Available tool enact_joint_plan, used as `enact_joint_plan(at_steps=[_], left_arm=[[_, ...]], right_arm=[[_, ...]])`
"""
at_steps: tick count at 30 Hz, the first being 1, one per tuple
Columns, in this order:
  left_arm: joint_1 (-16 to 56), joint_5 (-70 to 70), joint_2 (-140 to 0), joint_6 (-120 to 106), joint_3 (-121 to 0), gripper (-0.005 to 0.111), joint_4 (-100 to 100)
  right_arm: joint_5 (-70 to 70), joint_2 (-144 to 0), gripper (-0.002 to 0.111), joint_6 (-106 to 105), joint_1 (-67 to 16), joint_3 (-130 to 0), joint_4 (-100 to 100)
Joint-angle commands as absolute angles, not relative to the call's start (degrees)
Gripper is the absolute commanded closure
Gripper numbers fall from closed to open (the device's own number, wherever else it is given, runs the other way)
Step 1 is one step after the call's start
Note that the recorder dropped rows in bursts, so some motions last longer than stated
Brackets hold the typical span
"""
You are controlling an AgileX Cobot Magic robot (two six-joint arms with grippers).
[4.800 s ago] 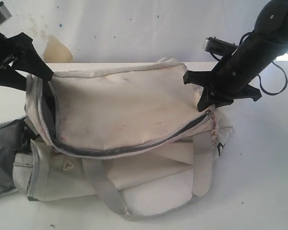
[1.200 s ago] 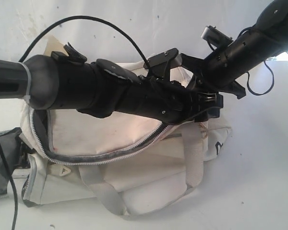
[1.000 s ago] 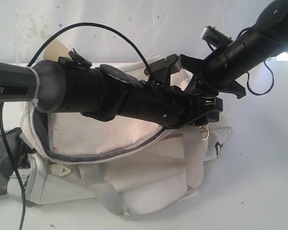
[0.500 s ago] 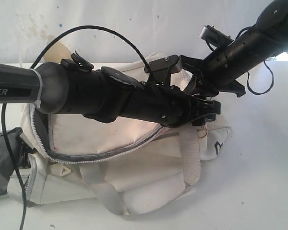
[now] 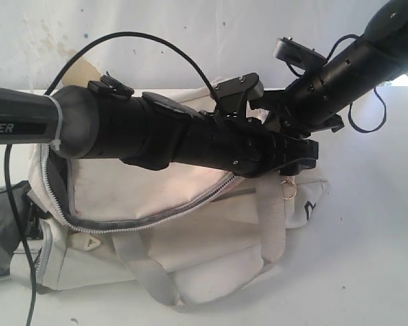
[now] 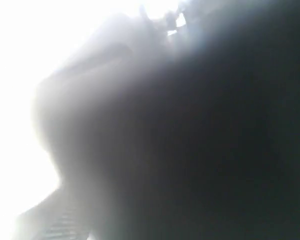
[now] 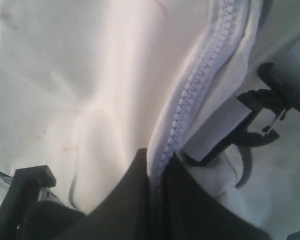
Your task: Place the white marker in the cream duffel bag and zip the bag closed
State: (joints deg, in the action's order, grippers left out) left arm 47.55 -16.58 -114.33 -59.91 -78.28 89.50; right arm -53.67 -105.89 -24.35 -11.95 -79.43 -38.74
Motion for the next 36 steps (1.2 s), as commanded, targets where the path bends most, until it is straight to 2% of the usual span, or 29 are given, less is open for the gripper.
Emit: enact_joint_plan(at_steps=[1, 6, 7, 12, 18, 25, 36], left_arm=[[47.5, -13.8, -114.4, -60.4, -78.8, 0.066, 88.7], [47.5, -15.0, -114.4, -60.4, -78.8, 0.103, 87.7], [47.5, -15.5, -114.4, -60.2, -78.8, 0.107, 86.0], [47.3, -19.7, -114.2, -58.5, -78.8, 0.107, 81.5], [46.7, -28.0, -112.1, -44.5, -78.8, 0.107, 67.5], [41.4, -43.1, -108.3, -35.3, -78.8, 0.107, 60.7], [38.3, -59.6, -106.0, -24.7, -78.8, 0.107, 44.7]], right_arm=[[-58.9, -104.6, 0.108, -25.9, -12.0, -80.4, -41.8], [-60.7, -104.6, 0.108, -25.9, -12.0, -81.6, -41.8], [-60.7, -104.6, 0.108, -25.9, -12.0, -81.6, -41.5], [-60.7, -104.6, 0.108, -25.9, -12.0, -81.6, -41.3], [-59.4, -104.6, 0.108, -25.2, -12.0, -81.6, -39.4], [-54.9, -104.6, 0.108, -18.6, -12.0, -81.6, -33.8], [-53.5, -104.6, 0.108, -17.4, -12.0, -81.6, -29.7]])
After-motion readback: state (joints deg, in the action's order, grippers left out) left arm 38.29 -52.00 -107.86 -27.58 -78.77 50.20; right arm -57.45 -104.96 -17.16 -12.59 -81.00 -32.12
